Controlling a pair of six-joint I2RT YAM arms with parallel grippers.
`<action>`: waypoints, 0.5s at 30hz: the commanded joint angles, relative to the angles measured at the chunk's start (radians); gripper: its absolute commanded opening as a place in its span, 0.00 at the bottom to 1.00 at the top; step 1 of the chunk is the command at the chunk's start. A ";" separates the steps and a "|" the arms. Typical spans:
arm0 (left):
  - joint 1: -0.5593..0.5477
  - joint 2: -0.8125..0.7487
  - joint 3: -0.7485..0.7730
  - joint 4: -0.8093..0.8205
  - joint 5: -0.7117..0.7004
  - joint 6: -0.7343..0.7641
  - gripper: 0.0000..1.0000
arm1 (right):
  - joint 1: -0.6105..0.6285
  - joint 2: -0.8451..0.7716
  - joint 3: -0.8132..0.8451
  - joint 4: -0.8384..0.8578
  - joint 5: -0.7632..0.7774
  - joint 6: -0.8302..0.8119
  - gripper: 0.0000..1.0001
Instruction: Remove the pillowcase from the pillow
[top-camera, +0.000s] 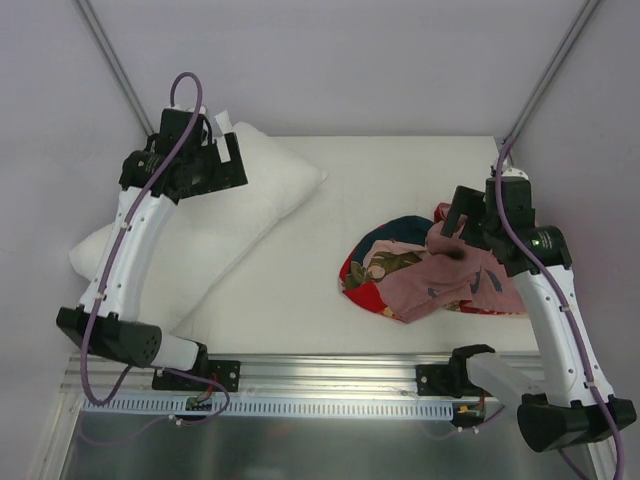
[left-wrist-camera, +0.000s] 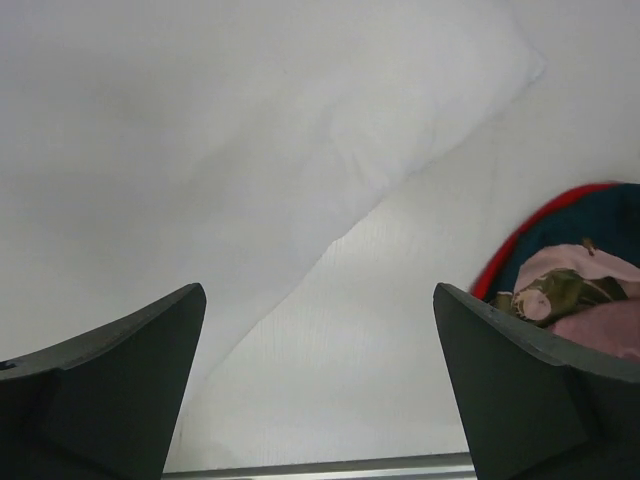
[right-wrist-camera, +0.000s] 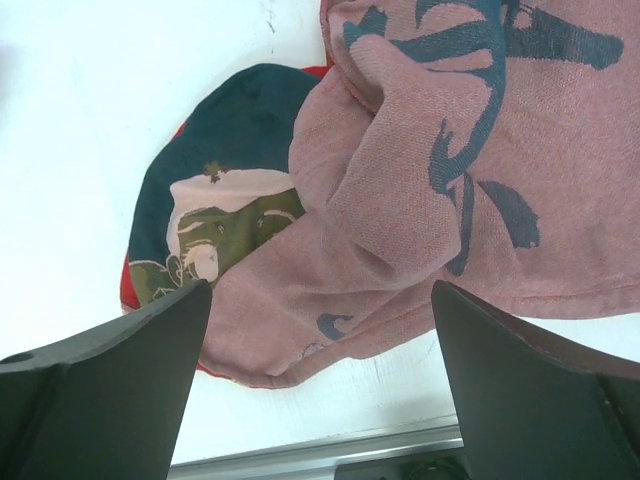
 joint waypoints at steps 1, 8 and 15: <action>-0.035 -0.114 -0.092 -0.001 0.071 0.007 0.99 | 0.069 0.003 0.052 -0.046 0.124 -0.031 0.96; -0.155 -0.351 -0.357 0.053 0.122 -0.040 0.99 | 0.300 0.032 0.089 -0.089 0.341 -0.015 0.96; -0.220 -0.508 -0.555 0.055 0.080 -0.106 0.99 | 0.442 0.046 0.071 -0.130 0.448 0.025 0.96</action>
